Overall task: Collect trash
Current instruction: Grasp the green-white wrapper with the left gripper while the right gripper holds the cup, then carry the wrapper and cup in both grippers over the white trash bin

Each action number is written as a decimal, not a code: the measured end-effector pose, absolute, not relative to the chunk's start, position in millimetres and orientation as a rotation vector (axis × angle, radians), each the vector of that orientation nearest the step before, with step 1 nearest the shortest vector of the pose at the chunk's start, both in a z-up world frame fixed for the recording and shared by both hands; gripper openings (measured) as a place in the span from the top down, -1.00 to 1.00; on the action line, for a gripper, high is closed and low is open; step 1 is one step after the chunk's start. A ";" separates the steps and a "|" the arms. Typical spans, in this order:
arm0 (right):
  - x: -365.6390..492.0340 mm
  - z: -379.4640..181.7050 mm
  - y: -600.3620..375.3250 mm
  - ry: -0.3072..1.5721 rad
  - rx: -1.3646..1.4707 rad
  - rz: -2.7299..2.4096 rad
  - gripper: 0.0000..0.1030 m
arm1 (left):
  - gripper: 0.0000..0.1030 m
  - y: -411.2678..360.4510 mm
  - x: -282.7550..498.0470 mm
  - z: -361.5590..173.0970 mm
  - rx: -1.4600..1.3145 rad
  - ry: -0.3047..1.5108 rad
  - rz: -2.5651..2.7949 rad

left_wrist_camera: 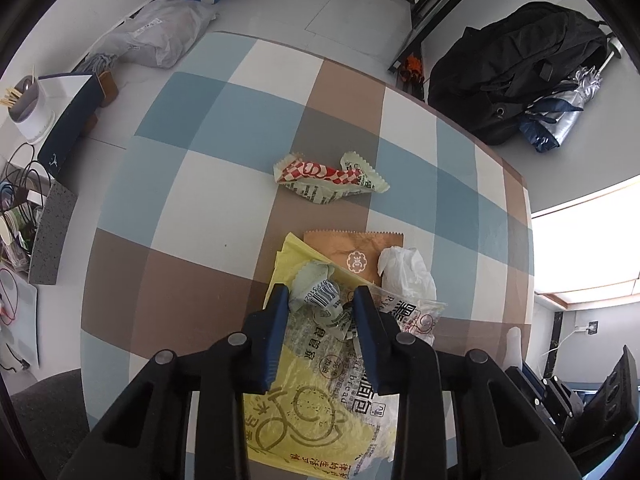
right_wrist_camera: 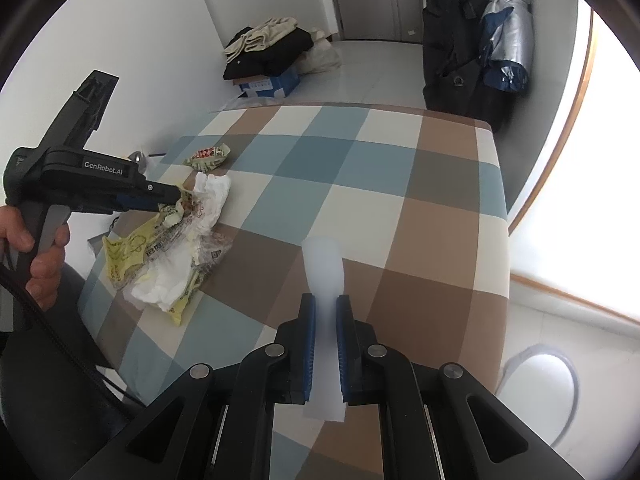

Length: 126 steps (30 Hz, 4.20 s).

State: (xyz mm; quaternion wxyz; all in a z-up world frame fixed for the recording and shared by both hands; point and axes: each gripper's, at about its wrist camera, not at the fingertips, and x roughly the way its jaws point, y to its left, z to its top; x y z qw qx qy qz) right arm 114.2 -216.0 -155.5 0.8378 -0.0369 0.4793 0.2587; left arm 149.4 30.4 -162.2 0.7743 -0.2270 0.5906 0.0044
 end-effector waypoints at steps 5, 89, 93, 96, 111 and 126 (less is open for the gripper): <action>114.3 -152.9 -218.7 1.007 -0.052 0.554 0.82 | 0.52 32.0 147.5 -159.4 -0.493 1.273 -0.003; 16.3 -72.0 -481.7 0.768 0.613 0.116 0.81 | 0.53 -253.1 141.7 -13.8 -0.206 0.914 -0.751; 18.4 -105.4 -508.9 0.808 0.676 0.051 0.81 | 0.53 -286.0 155.5 -39.5 -0.193 0.994 -0.782; 20.0 -136.3 -531.8 0.837 0.738 -0.011 0.81 | 0.53 -304.4 160.7 -53.2 -0.179 1.036 -0.793; 71.3 -271.8 -567.6 1.065 0.891 -0.048 0.76 | 0.53 -348.7 191.0 -124.4 -0.135 1.237 -0.759; 90.5 -312.2 -589.2 1.125 0.984 -0.027 0.27 | 0.53 -383.3 198.7 -156.2 -0.063 1.338 -0.735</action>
